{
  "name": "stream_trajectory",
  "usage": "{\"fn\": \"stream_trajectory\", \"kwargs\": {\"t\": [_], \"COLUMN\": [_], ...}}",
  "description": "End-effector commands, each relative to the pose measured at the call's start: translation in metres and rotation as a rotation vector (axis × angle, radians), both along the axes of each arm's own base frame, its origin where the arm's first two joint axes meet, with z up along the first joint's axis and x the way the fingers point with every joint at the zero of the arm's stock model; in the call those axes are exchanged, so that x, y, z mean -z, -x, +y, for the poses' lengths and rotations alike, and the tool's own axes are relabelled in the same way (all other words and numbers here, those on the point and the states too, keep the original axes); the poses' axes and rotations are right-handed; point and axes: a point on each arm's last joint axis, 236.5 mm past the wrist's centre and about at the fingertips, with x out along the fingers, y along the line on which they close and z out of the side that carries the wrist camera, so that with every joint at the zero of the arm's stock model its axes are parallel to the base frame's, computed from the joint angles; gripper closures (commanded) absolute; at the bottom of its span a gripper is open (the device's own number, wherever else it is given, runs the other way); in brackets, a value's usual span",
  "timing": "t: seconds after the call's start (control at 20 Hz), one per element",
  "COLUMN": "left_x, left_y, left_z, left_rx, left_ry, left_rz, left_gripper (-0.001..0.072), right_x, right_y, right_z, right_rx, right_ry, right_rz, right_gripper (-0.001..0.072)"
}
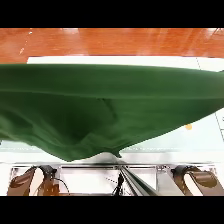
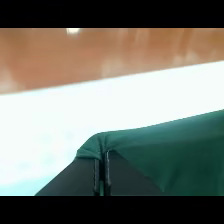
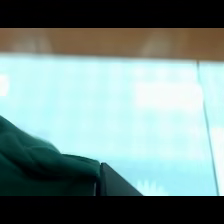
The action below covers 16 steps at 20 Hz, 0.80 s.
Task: Fold the shirts.
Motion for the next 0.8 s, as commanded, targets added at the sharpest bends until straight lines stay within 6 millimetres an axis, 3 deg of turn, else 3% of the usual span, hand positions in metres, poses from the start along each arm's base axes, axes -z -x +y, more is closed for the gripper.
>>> {"fn": "stream_trajectory", "kwargs": {"t": [0.0, 0.2, 0.3, 0.4, 0.55, 0.65, 0.75], "left_x": [0.034, 0.099, 0.139, 0.180, 0.242, 0.283, 0.324], "left_y": [-0.026, -0.098, -0.149, -0.199, -0.262, -0.285, -0.298], "left_z": [0.021, 0.046, 0.052, 0.053, 0.041, 0.029, 0.016], "left_rx": [-0.029, -0.005, 0.011, 0.018, 0.029, 0.043, 0.058], "left_ry": [0.051, 0.178, 0.252, 0.305, 0.341, 0.354, 0.361], "left_rz": [0.184, 0.431, 0.499, 0.537, 0.594, 0.675, 0.765], "left_gripper": [0.0683, 0.0683, 0.0683, 0.0683, 0.0683, 0.0682, 0.0682], "right_x": [0.045, 0.099, 0.139, 0.187, 0.253, 0.287, 0.309], "right_y": [-0.030, -0.138, -0.194, -0.238, -0.280, -0.294, -0.301], "right_z": [0.017, 0.050, 0.072, 0.093, 0.107, 0.103, 0.098], "right_rx": [-0.073, -0.170, -0.199, -0.216, -0.189, -0.168, -0.151], "right_ry": [-0.022, -0.087, -0.095, -0.103, -0.126, -0.122, -0.127], "right_rz": [0.233, 0.347, 0.378, 0.418, 0.473, 0.511, 0.538], "right_gripper": [0.0690, 0.0690, 0.0690, 0.0690, 0.0689, 0.0689, 0.0689]}}
